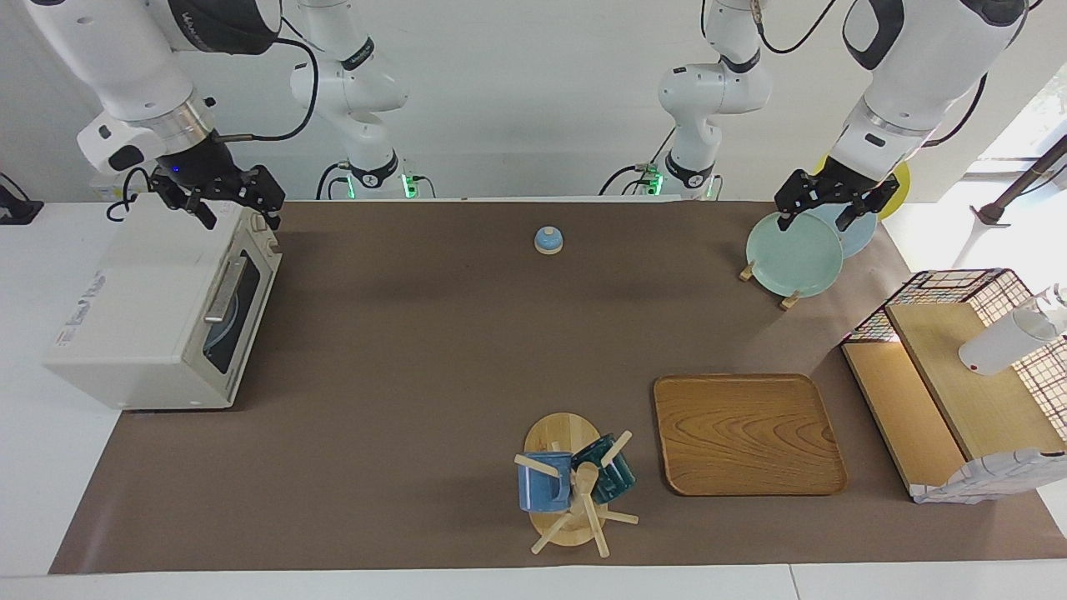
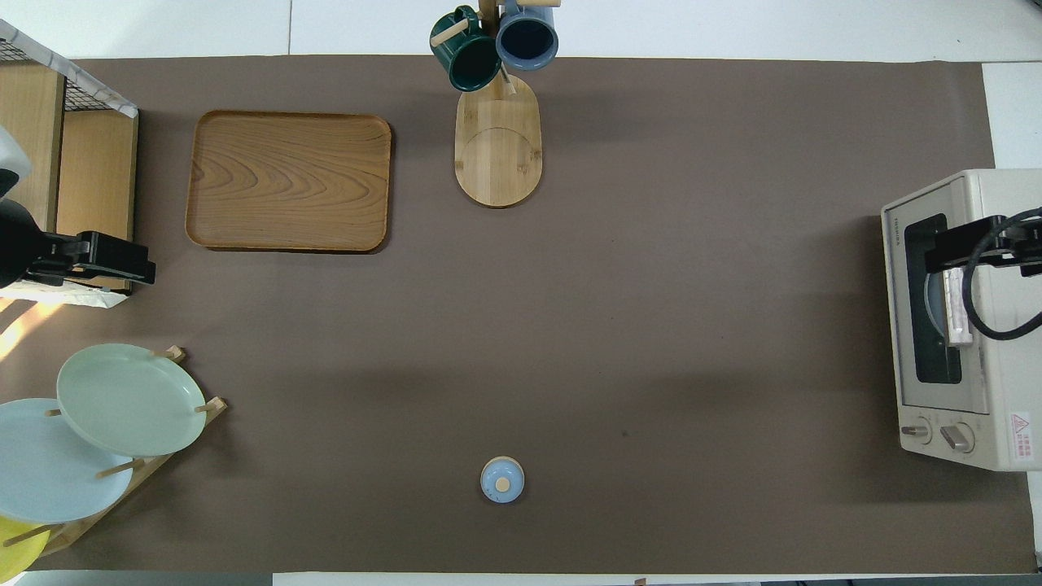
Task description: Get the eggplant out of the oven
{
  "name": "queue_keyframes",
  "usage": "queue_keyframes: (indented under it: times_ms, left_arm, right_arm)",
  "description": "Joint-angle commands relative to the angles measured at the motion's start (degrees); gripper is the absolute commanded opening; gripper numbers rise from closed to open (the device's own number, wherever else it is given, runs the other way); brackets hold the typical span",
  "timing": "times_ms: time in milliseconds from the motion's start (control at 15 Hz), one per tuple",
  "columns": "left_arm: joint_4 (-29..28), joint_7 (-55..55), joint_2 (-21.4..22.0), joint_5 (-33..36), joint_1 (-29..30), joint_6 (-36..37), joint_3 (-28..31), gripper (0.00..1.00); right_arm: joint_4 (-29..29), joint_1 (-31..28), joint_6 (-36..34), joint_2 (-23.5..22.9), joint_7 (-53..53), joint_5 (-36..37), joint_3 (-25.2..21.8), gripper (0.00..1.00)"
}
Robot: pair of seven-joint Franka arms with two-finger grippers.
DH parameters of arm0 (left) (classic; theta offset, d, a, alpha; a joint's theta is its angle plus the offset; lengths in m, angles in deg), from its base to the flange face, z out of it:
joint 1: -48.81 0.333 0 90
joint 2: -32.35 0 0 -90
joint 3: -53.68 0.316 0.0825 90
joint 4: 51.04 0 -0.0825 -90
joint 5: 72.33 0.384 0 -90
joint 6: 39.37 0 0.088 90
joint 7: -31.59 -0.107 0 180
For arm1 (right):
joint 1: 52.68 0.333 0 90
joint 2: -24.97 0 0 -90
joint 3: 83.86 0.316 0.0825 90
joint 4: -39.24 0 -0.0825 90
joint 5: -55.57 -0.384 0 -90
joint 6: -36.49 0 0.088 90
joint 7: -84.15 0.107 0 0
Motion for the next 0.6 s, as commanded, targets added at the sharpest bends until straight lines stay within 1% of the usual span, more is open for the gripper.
queue_keyframes:
  times_ms: [0,533]
  left_arm:
    - [-0.3,-0.7,0.6,1.0,0.6,0.1,-0.4,1.0]
    - [-0.3,-0.7,0.6,1.0,0.6,0.1,-0.4,1.0]
  right_arm:
    - [-0.3,-0.4,-1.0,0.9,1.0,-0.5,0.2,1.0]
    - [-0.8,-0.4,-1.1,1.1,0.9,-1.1,0.2,1.0]
